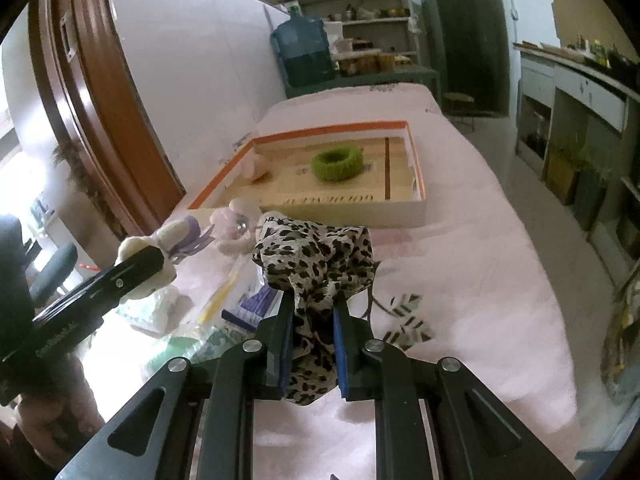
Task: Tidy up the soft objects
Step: 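Carry the bear and scrunchie with both tools into the box lid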
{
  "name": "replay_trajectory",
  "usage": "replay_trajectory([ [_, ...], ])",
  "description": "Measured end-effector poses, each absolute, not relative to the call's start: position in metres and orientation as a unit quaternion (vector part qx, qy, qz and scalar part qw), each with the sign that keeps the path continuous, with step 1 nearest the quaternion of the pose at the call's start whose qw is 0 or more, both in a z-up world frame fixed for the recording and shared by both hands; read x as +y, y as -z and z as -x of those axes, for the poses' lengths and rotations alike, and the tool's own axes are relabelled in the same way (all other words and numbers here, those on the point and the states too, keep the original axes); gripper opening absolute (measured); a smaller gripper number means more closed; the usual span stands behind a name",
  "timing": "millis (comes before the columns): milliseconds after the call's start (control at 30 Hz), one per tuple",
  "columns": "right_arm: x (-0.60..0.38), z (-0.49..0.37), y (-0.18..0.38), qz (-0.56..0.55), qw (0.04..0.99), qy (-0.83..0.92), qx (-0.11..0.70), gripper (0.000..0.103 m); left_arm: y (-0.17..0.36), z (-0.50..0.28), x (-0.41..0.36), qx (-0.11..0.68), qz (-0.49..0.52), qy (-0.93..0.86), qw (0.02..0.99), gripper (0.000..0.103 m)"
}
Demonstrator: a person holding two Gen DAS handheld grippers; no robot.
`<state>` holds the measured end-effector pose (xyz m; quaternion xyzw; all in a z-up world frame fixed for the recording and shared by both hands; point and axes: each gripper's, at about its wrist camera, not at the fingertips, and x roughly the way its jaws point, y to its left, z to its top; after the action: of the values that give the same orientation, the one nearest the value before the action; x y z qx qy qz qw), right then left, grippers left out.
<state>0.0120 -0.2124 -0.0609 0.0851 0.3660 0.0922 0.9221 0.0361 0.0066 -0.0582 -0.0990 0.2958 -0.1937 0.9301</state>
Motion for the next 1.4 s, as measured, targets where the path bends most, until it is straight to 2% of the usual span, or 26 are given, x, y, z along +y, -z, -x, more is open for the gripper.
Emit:
replay_trajectory([
  [667,-0.208,-0.031,0.006,-0.032,0.945,-0.097,0.310,0.017,0.005,-0.060,-0.006,0.252,0.073,0.214,0.941,0.045],
  [1400,-0.208,-0.103,-0.037,-0.018,0.959,-0.090,0.269,0.017,-0.034,-0.139,-0.015,0.245,0.079,0.242,0.936,0.045],
])
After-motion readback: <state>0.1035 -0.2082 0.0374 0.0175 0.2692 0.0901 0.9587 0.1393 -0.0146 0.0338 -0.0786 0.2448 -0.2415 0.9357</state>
